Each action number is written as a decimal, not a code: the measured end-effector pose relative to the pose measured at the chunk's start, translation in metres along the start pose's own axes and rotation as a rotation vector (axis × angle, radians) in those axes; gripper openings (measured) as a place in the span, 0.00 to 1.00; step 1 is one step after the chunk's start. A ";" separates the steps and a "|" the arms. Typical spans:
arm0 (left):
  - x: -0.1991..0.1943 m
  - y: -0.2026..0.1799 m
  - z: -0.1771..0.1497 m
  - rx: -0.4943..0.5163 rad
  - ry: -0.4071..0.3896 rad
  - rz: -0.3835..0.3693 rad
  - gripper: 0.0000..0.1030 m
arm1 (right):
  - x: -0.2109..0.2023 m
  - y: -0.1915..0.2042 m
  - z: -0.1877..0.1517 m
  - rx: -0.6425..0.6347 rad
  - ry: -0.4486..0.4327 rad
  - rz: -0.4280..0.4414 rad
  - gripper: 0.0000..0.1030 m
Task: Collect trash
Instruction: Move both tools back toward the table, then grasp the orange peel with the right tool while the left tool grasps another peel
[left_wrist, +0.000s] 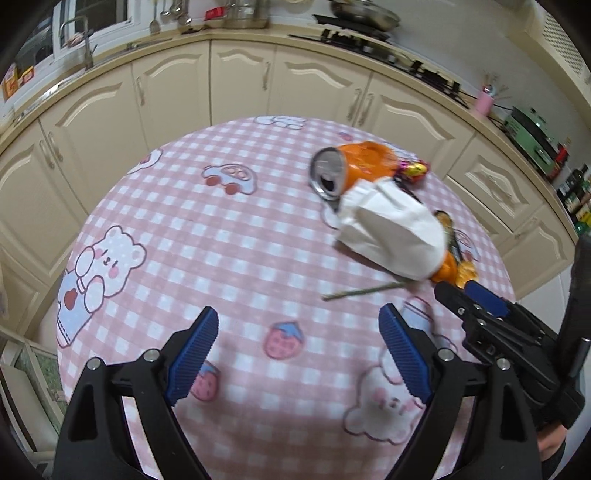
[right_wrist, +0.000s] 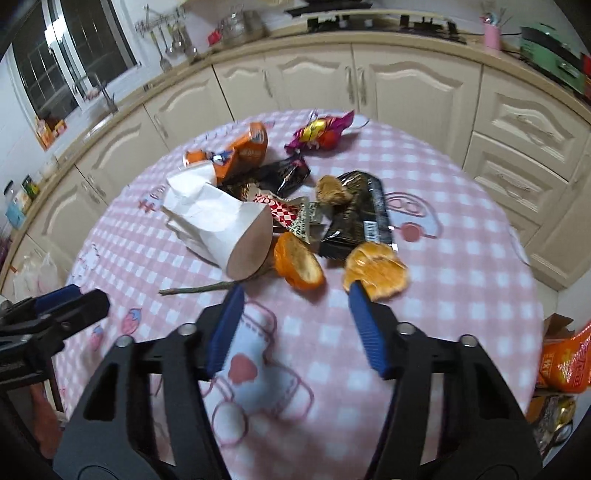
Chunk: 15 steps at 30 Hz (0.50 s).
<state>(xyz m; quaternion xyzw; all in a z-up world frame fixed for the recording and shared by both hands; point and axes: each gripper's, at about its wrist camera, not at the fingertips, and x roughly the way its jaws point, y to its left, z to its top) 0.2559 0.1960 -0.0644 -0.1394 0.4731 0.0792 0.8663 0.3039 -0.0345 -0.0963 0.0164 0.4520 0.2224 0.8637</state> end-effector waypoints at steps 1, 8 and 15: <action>0.003 0.004 0.002 -0.011 0.006 -0.003 0.84 | 0.005 0.001 0.001 -0.003 0.007 -0.002 0.48; 0.018 0.012 0.006 -0.028 0.042 -0.015 0.84 | 0.016 0.005 0.008 -0.029 -0.011 -0.012 0.24; 0.010 -0.003 0.005 -0.001 0.025 -0.032 0.84 | -0.018 -0.011 -0.004 0.015 -0.068 0.009 0.23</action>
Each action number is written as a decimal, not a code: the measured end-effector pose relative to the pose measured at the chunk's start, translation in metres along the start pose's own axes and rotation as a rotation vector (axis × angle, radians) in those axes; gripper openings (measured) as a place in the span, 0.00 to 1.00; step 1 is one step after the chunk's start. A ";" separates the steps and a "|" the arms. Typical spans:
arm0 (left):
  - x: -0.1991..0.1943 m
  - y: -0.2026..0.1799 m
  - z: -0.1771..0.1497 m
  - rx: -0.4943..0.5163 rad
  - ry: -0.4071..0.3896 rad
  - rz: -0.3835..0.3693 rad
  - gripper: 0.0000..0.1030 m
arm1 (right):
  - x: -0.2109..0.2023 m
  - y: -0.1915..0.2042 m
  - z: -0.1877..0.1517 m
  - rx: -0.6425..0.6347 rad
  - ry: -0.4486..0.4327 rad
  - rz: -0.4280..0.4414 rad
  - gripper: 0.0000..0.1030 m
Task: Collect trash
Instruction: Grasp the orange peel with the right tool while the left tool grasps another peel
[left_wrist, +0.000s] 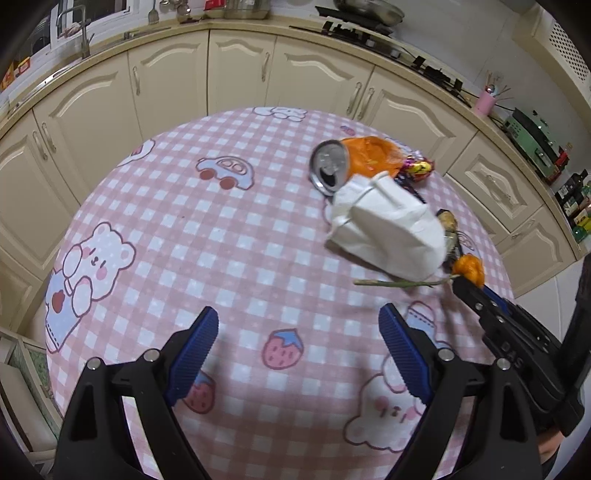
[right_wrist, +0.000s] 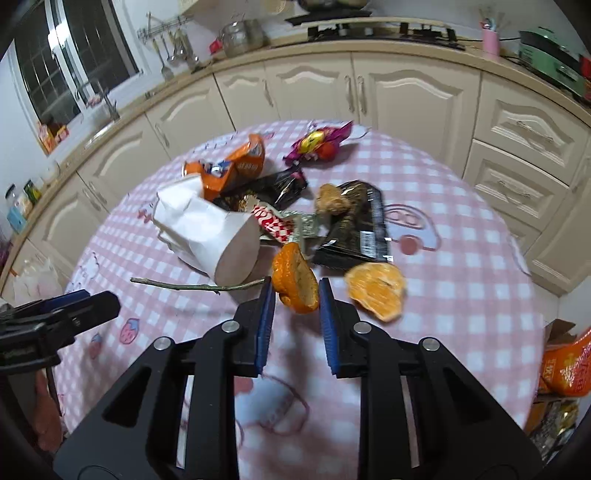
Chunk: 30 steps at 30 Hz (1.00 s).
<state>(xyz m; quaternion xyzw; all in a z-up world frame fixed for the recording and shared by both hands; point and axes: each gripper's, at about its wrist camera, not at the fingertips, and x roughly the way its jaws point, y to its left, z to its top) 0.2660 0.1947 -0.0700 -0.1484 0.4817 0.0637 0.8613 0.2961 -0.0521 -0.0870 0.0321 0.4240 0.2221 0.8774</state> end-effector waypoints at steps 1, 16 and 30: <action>-0.002 -0.004 0.000 0.004 -0.003 -0.005 0.84 | -0.006 -0.004 -0.001 0.012 -0.009 0.000 0.23; 0.011 -0.124 -0.010 0.203 0.053 -0.050 0.84 | -0.076 -0.128 -0.022 0.310 -0.153 -0.169 0.23; 0.079 -0.195 0.005 0.304 0.142 0.048 0.84 | -0.091 -0.205 -0.035 0.459 -0.215 -0.179 0.24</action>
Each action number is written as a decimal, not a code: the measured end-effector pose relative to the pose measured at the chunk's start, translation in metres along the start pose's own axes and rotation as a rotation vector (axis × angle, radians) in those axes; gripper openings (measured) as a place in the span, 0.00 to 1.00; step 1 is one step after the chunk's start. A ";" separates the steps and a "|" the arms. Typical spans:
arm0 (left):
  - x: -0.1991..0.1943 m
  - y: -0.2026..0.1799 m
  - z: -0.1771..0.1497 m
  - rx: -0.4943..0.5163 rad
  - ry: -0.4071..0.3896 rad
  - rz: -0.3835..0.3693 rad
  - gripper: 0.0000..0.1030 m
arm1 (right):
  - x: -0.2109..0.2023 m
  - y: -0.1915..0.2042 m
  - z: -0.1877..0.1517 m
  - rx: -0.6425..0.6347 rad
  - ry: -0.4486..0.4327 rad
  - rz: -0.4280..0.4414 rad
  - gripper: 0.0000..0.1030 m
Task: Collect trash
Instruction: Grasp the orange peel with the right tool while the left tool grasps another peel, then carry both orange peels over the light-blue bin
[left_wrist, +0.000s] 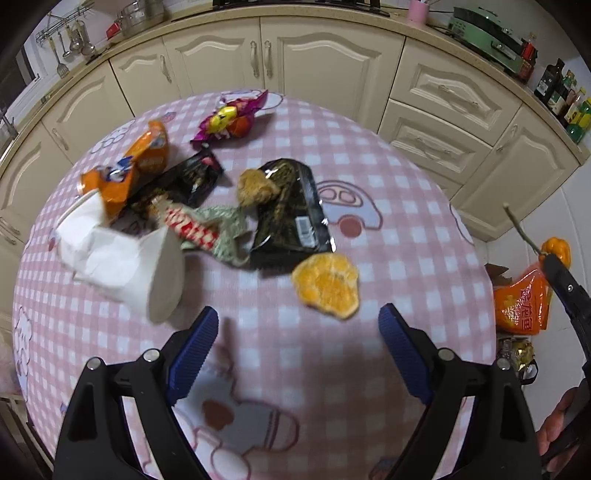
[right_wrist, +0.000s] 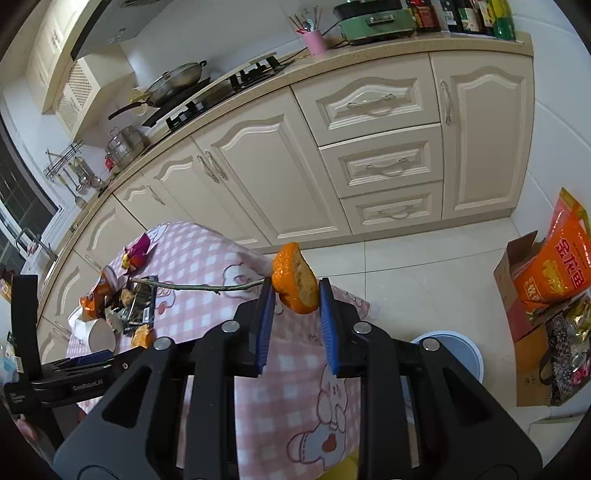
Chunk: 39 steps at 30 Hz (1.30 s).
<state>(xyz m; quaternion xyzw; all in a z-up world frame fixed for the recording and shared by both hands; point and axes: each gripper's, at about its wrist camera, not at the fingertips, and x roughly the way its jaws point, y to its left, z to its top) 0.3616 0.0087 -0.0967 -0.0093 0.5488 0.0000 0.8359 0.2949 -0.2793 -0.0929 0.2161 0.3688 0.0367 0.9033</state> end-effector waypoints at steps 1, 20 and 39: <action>0.002 -0.001 0.003 0.001 -0.005 -0.006 0.84 | 0.002 -0.002 0.002 0.002 0.001 0.001 0.24; -0.018 -0.022 -0.005 0.049 -0.019 -0.114 0.37 | -0.023 -0.035 -0.006 0.052 -0.002 -0.039 0.23; -0.043 -0.206 -0.060 0.330 0.074 -0.304 0.37 | -0.134 -0.165 -0.032 0.285 -0.122 -0.234 0.24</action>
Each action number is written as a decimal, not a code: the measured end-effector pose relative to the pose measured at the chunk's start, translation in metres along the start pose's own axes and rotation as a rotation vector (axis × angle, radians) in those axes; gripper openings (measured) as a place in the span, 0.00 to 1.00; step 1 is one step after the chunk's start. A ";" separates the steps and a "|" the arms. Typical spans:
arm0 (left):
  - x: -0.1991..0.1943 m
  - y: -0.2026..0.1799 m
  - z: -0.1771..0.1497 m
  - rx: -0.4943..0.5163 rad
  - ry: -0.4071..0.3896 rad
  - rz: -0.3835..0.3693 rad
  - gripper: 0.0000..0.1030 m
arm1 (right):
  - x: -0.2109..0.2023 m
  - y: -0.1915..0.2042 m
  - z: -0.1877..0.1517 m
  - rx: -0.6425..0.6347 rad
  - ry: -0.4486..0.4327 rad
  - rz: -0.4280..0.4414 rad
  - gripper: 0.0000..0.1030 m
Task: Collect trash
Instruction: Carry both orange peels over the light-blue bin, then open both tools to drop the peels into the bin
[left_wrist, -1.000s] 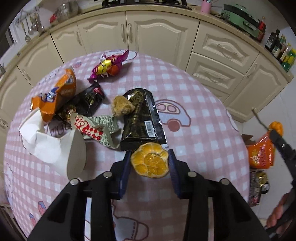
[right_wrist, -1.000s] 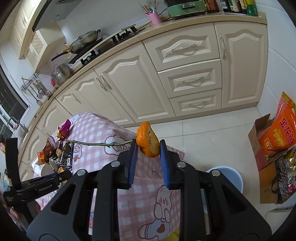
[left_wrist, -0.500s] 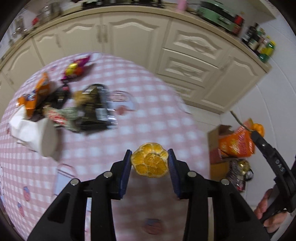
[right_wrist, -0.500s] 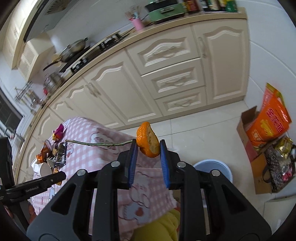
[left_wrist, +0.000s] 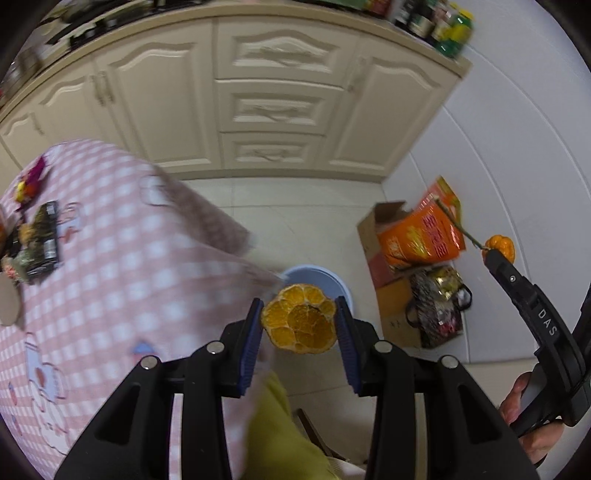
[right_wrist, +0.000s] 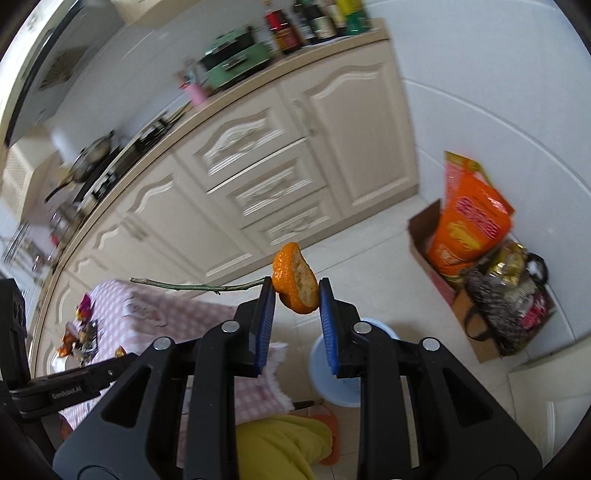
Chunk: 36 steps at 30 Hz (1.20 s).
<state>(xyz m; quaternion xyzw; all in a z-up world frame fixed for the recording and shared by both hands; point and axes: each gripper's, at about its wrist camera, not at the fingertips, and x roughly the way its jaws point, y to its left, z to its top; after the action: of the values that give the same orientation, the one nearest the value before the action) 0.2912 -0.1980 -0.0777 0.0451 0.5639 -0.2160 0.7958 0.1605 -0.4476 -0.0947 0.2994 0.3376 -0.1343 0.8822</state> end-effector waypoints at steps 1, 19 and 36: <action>0.004 -0.009 -0.001 0.012 0.012 -0.008 0.37 | -0.003 -0.008 0.000 0.011 -0.002 -0.010 0.24; 0.110 -0.074 0.004 0.106 0.236 0.096 0.62 | 0.008 -0.090 -0.013 0.106 0.072 -0.109 0.24; 0.035 -0.012 -0.001 0.024 0.075 0.133 0.69 | 0.049 -0.016 -0.021 -0.001 0.167 -0.021 0.73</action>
<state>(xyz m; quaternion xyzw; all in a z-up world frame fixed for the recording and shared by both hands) 0.2954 -0.2185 -0.1078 0.1001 0.5866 -0.1679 0.7859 0.1788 -0.4495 -0.1473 0.3055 0.4133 -0.1180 0.8496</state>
